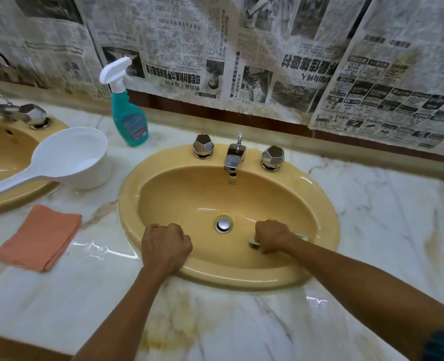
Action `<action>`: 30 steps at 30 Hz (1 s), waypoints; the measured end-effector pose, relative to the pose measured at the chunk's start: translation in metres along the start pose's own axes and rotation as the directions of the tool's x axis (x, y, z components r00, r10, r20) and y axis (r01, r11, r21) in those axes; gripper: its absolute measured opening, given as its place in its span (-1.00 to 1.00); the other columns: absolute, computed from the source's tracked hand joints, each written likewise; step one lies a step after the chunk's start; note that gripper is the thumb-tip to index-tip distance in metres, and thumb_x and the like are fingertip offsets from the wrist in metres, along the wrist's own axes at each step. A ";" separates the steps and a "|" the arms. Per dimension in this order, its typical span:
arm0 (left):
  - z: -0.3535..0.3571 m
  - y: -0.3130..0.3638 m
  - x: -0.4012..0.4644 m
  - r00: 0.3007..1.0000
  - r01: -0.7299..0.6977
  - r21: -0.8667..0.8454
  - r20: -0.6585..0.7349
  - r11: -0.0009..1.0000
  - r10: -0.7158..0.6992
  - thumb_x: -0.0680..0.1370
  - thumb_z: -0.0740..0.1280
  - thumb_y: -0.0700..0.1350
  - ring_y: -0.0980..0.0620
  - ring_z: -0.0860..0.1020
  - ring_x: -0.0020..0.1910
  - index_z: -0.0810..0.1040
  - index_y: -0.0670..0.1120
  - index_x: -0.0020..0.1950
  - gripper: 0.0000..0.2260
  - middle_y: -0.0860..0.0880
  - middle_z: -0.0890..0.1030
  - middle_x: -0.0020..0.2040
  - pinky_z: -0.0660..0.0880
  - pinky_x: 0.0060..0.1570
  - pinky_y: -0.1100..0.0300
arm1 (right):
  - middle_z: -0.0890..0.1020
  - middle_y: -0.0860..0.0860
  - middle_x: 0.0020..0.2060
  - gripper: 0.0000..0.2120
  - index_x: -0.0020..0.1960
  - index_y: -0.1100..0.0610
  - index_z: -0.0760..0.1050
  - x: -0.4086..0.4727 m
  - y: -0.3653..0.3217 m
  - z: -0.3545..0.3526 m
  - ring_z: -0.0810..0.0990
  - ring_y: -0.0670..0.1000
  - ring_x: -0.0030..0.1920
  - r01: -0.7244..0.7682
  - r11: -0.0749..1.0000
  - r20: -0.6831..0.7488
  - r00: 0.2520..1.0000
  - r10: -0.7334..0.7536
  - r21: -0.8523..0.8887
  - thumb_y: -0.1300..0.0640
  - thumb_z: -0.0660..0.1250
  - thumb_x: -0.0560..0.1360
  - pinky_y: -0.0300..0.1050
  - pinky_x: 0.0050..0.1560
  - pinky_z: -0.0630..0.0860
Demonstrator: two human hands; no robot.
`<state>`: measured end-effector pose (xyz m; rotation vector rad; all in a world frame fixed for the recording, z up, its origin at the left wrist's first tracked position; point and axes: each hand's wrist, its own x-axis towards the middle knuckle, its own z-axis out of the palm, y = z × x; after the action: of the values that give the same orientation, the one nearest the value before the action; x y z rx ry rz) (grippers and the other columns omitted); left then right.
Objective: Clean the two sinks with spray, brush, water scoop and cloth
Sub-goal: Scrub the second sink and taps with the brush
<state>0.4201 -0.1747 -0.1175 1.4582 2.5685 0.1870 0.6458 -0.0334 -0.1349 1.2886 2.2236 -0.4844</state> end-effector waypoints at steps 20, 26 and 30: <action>-0.002 0.004 0.000 0.999 0.039 -0.009 0.032 0.999 -0.039 0.52 0.19 -0.01 0.02 0.59 -0.05 0.68 0.02 0.06 -0.71 -0.03 0.70 -0.14 0.20 0.37 0.22 | 0.55 0.10 -0.07 -0.80 0.09 0.05 0.57 0.052 -0.014 0.029 0.44 0.15 0.15 0.032 0.998 -0.193 0.981 -0.022 0.047 0.19 0.23 0.53 -0.09 -0.16 0.33; -0.003 0.004 -0.001 0.999 0.037 -0.019 0.034 0.999 -0.036 0.52 0.20 -0.02 0.01 0.59 -0.03 0.69 0.01 0.05 -0.72 -0.04 0.70 -0.13 0.24 0.37 0.21 | 0.58 0.17 -0.01 -0.82 0.06 0.13 0.60 0.042 -0.033 0.030 0.51 0.18 0.10 0.219 0.973 -0.073 0.974 -0.214 0.072 0.09 0.33 0.51 -0.05 -0.14 0.40; -0.004 0.005 -0.001 0.999 0.040 -0.033 0.026 0.999 -0.039 0.52 0.20 -0.02 0.01 0.59 -0.04 0.69 0.01 0.04 -0.72 -0.04 0.70 -0.13 0.23 0.36 0.21 | 0.57 0.12 0.00 -0.82 0.10 0.14 0.56 0.041 -0.009 0.026 0.46 0.17 0.12 0.048 0.999 -0.146 0.988 -0.051 -0.024 0.15 0.25 0.55 -0.09 -0.14 0.33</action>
<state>0.4237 -0.1735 -0.1124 1.3887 2.5590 0.2041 0.6273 -0.0233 -0.1795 1.2984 2.3798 -0.3958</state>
